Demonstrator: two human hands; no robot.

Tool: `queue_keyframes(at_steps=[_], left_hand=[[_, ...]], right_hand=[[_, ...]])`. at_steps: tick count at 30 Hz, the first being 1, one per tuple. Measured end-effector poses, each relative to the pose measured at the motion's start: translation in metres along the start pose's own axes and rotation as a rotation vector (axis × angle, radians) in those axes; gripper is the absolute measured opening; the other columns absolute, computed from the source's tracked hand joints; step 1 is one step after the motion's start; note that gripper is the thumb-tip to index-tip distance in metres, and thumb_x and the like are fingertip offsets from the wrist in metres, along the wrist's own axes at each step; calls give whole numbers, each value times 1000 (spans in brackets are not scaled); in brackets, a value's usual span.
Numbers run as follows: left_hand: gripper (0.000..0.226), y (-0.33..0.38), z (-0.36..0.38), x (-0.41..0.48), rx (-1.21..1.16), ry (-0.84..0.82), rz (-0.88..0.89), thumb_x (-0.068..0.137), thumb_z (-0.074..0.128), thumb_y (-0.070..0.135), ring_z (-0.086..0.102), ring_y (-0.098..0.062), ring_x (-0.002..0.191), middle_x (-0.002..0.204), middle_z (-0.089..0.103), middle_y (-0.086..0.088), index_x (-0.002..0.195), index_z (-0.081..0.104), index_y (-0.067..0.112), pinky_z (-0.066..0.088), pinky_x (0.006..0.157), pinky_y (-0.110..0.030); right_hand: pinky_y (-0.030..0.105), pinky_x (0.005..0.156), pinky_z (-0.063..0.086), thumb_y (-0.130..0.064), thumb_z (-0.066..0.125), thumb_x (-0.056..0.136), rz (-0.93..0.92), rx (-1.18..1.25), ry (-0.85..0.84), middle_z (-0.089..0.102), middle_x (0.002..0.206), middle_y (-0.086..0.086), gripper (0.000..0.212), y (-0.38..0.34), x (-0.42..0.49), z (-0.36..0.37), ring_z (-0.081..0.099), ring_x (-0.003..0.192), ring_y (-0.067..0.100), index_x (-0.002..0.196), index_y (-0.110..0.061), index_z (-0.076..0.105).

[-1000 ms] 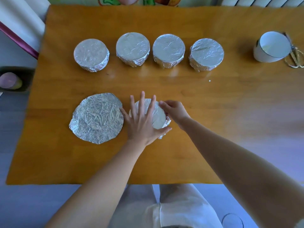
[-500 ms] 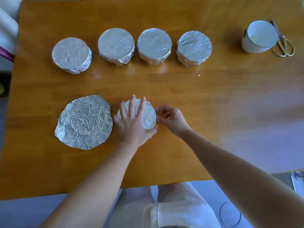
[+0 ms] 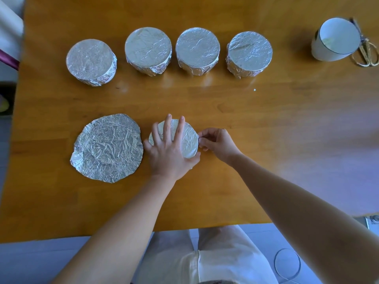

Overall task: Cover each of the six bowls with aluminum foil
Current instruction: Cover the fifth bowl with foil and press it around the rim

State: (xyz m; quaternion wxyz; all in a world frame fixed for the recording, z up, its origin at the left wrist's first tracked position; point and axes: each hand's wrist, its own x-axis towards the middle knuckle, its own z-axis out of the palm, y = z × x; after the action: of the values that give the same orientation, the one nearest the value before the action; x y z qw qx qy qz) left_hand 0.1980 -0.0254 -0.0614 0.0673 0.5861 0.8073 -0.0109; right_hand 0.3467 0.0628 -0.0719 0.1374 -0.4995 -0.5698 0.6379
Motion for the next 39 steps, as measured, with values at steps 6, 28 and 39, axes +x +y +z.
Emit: queue_keyframes(at_steps=[6,28,39], left_hand=[[107,0,1,0,7,-2,-10,69,40,84,24,-36,142,164,12,0,158,6,36,33,96,-52],[111,3,0,1,-6,-28,-19,68,51,83,21,-36,143,165,9,0,157,3,37,33,96,-52],[107,3,0,1,-31,-14,-44,65,36,84,23,-37,142,164,14,-1,157,10,36,32,96,-53]], right_hand=[[26,73,57,8,57,88,103,103,16,69,87,16,14,-3,4,5,66,74,20,98,7,66],[36,77,60,-17,66,87,209,271,272,75,85,14,16,-7,-7,21,73,81,24,87,-2,73],[25,60,55,-24,79,82,326,486,434,72,79,11,24,-10,-9,42,68,66,18,80,-5,65]])
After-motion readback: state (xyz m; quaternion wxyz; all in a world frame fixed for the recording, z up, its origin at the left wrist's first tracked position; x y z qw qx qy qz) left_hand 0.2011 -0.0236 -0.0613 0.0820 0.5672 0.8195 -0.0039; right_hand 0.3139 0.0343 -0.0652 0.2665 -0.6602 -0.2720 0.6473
